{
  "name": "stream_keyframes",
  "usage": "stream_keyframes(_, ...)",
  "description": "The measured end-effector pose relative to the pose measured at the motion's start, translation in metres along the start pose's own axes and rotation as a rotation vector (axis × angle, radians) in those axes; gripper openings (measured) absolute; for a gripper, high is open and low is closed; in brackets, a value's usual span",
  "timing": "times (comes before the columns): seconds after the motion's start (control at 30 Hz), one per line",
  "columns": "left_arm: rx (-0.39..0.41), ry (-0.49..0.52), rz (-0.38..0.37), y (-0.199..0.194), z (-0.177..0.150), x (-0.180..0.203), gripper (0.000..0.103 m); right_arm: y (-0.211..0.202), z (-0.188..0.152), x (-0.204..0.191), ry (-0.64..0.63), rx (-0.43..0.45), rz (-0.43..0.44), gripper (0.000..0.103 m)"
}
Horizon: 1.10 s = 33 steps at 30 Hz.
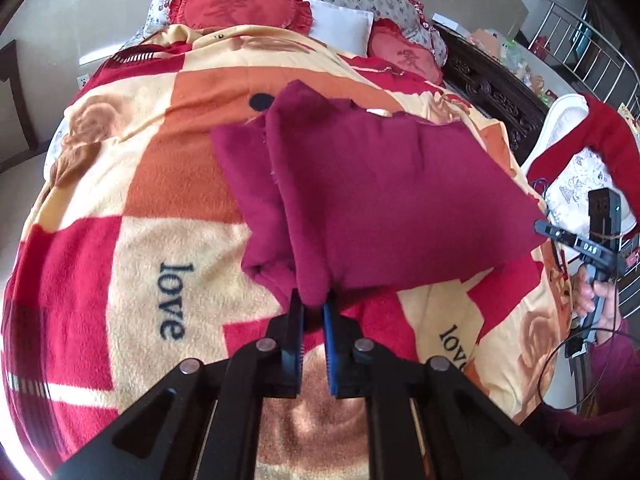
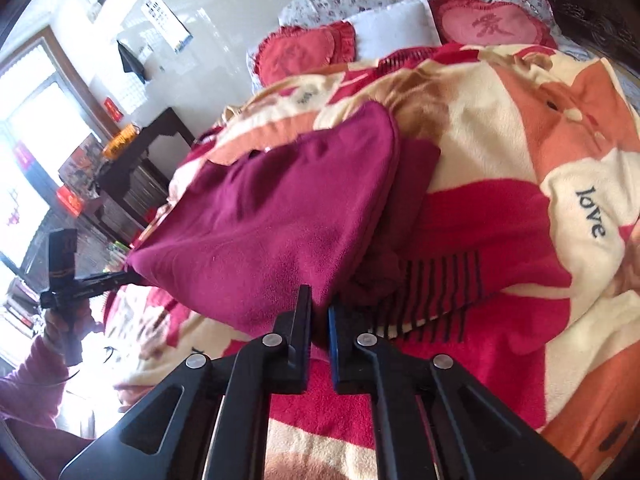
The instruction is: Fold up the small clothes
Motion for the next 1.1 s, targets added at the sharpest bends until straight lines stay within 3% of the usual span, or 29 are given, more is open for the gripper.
stream_keyframes(0.13,-0.063,-0.01,0.01,0.024,-0.019,0.003,0.009,0.016,-0.013,0.009,-0.005,-0.088,-0.08,0.0)
stream_keyframes(0.23,-0.064,-0.032,0.015,0.023,-0.024,0.002,0.014,0.031,-0.022,0.014,-0.008,-0.149,-0.105,0.0)
stream_keyframes(0.33,-0.066,-0.069,0.014,0.012,-0.019,-0.004,0.029,0.015,-0.014,0.012,0.006,-0.096,-0.129,0.002)
stream_keyframes(0.47,0.004,-0.08,0.032,-0.01,-0.001,-0.005,0.051,-0.005,0.007,0.005,-0.005,-0.007,-0.145,0.009)
stream_keyframes(0.6,0.091,-0.103,0.072,-0.014,0.029,0.007,0.07,0.013,0.032,-0.009,-0.053,-0.003,-0.142,0.01)
stream_keyframes(0.73,0.109,-0.082,0.165,0.011,0.07,0.03,0.071,0.054,0.057,-0.018,-0.118,-0.003,-0.181,0.01)
stream_keyframes(0.87,0.107,-0.162,0.173,0.043,0.109,0.03,0.071,0.089,0.084,-0.013,-0.13,0.012,-0.211,0.01)
stream_keyframes(1.03,0.076,-0.3,0.271,0.083,0.135,-0.004,0.071,0.119,0.114,0.001,-0.14,0.063,-0.287,0.01)
stream_keyframes(1.1,0.054,-0.345,0.254,0.096,0.135,-0.018,0.071,0.125,0.122,0.011,-0.132,0.085,-0.318,0.01)
Point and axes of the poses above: each gripper's, at about its wrist camera, not at the fingertips, and y roughly the way its jaws point, x to its right, z to its top, the point moved 1 cm from there along y, roughly the way its jaws point, and after that the axes turned 7 degrees about z, right-handed, at the moved point
